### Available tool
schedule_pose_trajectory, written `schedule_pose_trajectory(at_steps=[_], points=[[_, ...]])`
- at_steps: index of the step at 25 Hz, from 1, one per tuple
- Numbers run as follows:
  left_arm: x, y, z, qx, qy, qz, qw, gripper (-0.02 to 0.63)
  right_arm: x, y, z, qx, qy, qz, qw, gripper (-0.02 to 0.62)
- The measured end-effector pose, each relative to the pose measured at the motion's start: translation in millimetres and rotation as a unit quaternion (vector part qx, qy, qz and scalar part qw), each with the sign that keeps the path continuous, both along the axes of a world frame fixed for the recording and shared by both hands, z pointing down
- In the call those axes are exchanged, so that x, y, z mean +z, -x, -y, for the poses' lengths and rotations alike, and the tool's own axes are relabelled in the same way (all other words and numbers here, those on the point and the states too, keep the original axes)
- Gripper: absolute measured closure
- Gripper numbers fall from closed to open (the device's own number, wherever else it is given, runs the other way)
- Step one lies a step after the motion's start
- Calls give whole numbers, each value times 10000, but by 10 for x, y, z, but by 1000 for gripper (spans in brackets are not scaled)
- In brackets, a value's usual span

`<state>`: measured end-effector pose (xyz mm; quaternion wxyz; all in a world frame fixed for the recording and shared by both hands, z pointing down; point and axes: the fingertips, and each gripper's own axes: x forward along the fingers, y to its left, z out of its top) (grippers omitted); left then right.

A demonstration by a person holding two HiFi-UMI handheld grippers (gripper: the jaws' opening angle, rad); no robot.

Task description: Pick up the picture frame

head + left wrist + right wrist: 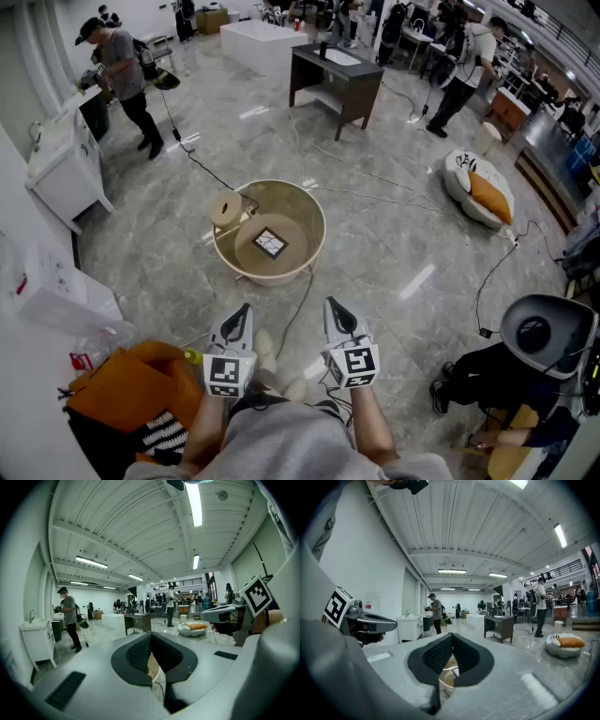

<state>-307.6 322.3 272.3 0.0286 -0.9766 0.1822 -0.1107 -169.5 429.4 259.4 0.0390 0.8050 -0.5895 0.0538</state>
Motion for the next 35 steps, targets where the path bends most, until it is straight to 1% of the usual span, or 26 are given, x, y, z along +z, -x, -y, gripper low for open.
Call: schedule_pose_trajectory(at_steps=[7,10,16,20,26,30,35], points=[[151,-69,64,-32,88,10,10000,588,85,-65,56,-10,-32,110,9999,597],[189,-148,140,-37,140,12,9999,588,136,-143,108,2,55,124,9999,597],[267,-323,424,-112,258,88,9996,588,206,-385,405,-28,190,225,9996,597],[220,-482,706,-195,277,60,9994,588,181,-561,746,-143,250,193,9994,597],[162,-682,1255,-268,386,-54,9989,588,60,-693,1441,-403,222,111,9989,597],[85,-762,1667,-267,364,-79,9990,588,-35,-742,1855,-429,256,61,9987,597],[54,-878,2169,-202,379,-211,9989,588,-38,-761,2315,-420,347,-23,9985,597]])
